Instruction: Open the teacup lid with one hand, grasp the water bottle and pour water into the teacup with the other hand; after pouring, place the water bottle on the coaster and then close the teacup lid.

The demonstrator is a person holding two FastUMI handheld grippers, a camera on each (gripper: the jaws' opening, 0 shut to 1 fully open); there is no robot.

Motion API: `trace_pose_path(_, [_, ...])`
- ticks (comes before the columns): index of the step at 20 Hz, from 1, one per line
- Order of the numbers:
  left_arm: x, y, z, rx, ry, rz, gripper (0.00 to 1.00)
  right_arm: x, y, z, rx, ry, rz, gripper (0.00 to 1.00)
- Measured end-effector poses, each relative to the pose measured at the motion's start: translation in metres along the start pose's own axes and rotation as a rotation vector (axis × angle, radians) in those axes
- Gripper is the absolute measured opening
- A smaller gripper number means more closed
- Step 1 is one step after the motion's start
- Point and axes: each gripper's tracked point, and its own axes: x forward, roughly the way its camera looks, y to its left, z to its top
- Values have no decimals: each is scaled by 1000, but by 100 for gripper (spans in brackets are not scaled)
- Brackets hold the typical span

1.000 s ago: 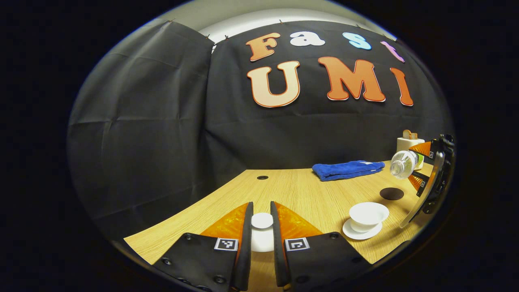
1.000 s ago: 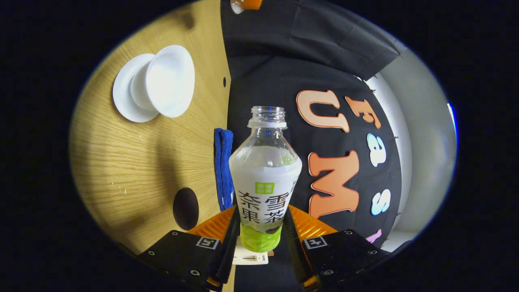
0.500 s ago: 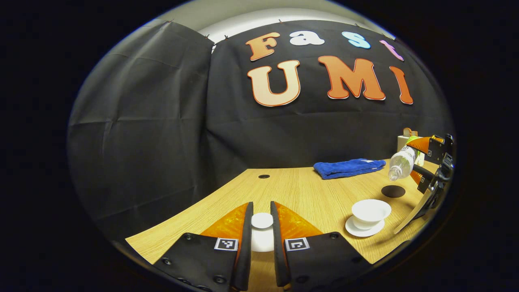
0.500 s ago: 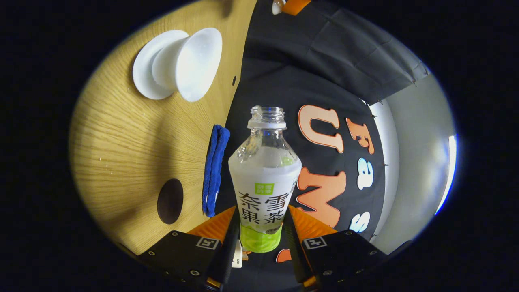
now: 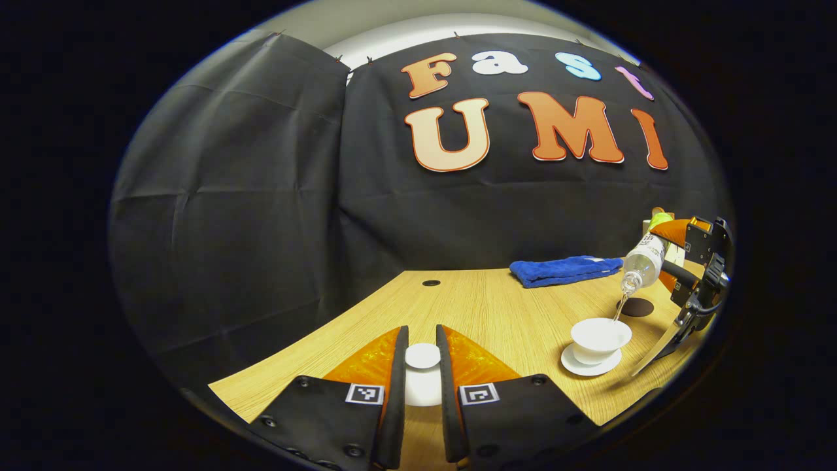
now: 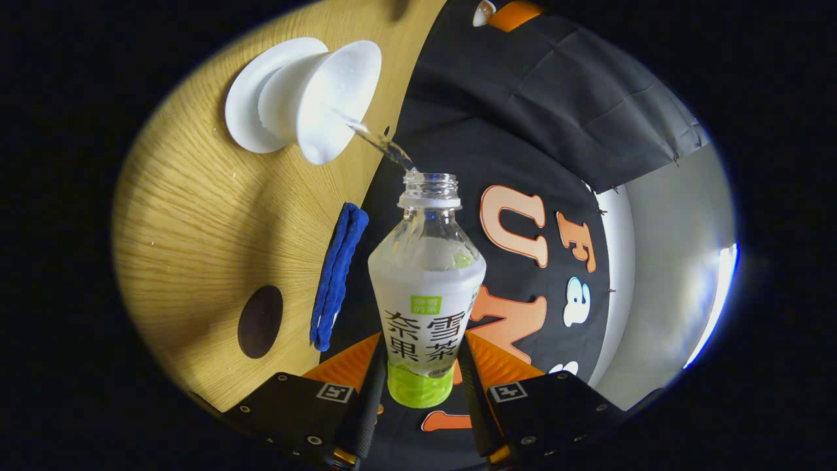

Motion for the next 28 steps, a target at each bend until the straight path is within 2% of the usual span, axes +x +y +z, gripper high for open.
trace_pose_path(2, [-3, 1, 3, -1, -6, -4, 28, 1, -4, 2, -14, -7, -11, 57])
trace_pose_path(4, [-5, 2, 7, 1, -12, -4, 24, 3, -15, 2, -32, -14, -25, 60])
trace_pose_path(5, [-5, 2, 9, 3, -15, -5, 28, 7, -21, 0, -40, -18, -32, 60])
trace_pose_path(6, [-5, 1, 9, 5, -16, -6, 24, 8, -24, -1, -48, -23, -39, 60])
trace_pose_path(7, [-6, 1, 10, 3, -17, -7, 28, 9, -27, 0, -57, -28, -44, 60])
trace_pose_path(13, [-10, 2, 15, 2, -25, -12, 28, 11, -35, 5, -104, -58, -58, 60])
trace_pose_path(15, [-9, 3, 18, 4, -28, -10, 28, 11, -38, 3, -121, -65, -66, 64])
trace_pose_path(17, [-11, 3, 17, -1, -28, -12, 28, 13, -41, 4, -136, -71, -70, 60])
trace_pose_path(18, [-11, 3, 16, -3, -26, -14, 24, 13, -42, 4, -143, -71, -72, 60])
trace_pose_path(19, [-12, 3, 16, -5, -25, -15, 28, 14, -43, 5, -150, -74, -75, 61])
trace_pose_path(21, [-11, 4, 15, -7, -23, -15, 28, 15, -48, 7, -165, -83, -82, 60])
trace_pose_path(22, [-12, 5, 16, -7, -23, -13, 28, 15, -49, 9, -172, -87, -87, 57])
trace_pose_path(26, [-12, 9, 19, -12, -29, -15, 28, 17, -57, 14, -201, -99, -104, 60])
trace_pose_path(27, [-12, 10, 20, -15, -29, -17, 24, 15, -54, 15, -207, -100, -99, 60])
trace_pose_path(28, [-12, 13, 20, -20, -31, -16, 28, 15, -54, 16, -218, -106, -95, 60])
